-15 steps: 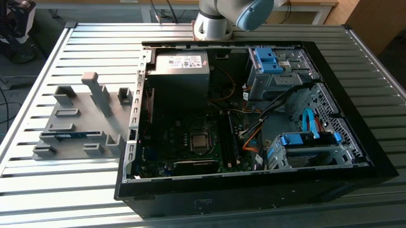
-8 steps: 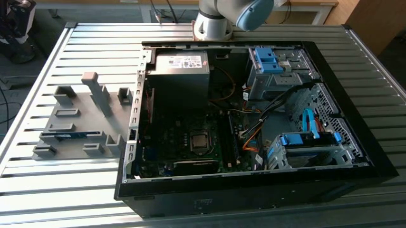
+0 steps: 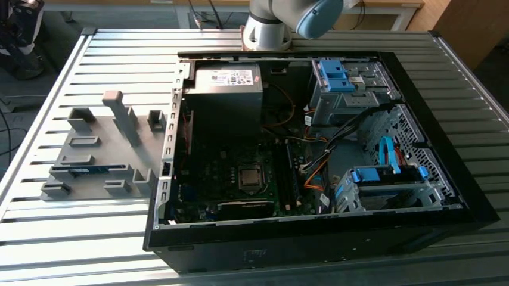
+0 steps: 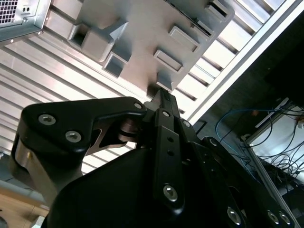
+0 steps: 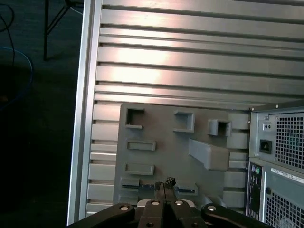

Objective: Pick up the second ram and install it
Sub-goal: 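Pick up the second ram and move it above second insertion slot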

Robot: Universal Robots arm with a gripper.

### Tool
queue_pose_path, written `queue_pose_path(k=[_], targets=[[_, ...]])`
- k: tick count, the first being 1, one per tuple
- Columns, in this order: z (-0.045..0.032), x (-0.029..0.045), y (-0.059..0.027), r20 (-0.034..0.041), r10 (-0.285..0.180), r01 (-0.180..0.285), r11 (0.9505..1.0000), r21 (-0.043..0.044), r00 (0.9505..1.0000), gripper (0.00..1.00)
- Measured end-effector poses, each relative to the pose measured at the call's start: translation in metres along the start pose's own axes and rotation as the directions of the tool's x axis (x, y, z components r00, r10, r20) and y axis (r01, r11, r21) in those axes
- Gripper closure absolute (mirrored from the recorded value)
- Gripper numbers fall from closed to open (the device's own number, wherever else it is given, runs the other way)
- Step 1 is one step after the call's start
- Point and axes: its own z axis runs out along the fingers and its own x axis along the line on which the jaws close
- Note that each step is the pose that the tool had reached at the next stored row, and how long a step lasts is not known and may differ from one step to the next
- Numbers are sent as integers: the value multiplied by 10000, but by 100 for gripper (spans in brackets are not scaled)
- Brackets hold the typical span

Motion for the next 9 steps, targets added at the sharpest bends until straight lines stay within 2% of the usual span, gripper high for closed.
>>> queue_pose_path(k=[9], targets=[[0,0,0,-5,-111,111,9999,-3,9999,89]])
